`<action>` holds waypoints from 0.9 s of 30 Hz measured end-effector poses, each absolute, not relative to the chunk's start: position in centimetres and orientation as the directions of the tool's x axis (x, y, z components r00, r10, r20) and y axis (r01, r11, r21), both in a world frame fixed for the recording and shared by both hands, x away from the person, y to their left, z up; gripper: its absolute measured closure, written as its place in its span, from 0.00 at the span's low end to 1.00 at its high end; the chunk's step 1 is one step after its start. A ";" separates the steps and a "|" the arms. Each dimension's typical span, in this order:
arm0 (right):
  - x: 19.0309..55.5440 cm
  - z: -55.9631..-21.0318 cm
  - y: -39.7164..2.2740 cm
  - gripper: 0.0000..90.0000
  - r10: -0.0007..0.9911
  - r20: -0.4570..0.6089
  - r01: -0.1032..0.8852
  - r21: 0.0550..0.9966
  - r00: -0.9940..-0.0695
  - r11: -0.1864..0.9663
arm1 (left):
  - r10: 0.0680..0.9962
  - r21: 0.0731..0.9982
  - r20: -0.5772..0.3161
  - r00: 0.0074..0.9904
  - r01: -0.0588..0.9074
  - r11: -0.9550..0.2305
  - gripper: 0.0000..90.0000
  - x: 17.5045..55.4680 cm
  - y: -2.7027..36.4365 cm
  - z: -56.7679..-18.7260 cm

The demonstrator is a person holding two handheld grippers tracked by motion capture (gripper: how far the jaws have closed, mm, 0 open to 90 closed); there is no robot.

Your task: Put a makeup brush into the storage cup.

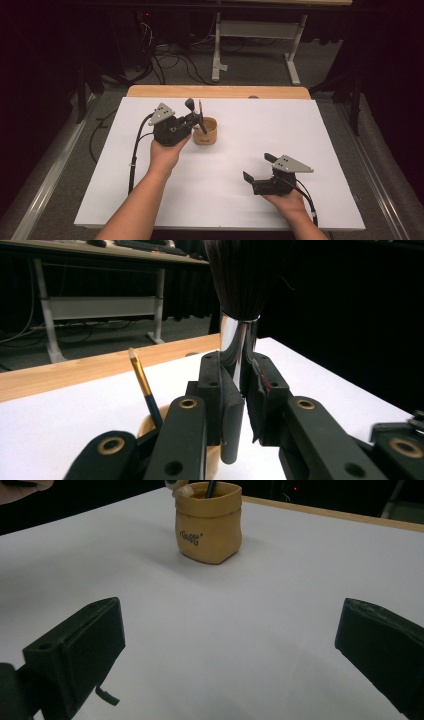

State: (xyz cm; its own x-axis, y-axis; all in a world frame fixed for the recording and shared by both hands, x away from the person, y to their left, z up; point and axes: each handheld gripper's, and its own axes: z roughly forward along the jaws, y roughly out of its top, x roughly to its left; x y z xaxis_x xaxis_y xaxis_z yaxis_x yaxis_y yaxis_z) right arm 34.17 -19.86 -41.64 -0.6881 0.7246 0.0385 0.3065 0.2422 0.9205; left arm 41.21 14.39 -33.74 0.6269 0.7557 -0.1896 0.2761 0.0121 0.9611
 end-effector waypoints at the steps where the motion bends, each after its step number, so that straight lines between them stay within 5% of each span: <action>1: 34.1 -41.6 -19.9 0.01 0.727 0.045 0.314 0.919 -0.685 0.238 | 0.759 0.961 -0.192 0.623 0.275 0.017 0.86 41.4 14.3 -33.7; 27: 34.1 -41.5 -20.4 0.01 0.732 0.051 0.310 0.924 -0.679 0.224 | 0.786 0.948 -0.172 0.594 0.317 -0.032 0.86 44.8 12.4 -34.3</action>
State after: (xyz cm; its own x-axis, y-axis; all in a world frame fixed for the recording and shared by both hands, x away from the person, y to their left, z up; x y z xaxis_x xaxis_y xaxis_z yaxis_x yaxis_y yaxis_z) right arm 34.15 -20.39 -41.55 -0.6790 0.7323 0.0507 0.3102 0.2237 0.9240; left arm 44.76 12.35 -34.28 0.5945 0.7855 -0.1719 0.3167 -0.0322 0.9480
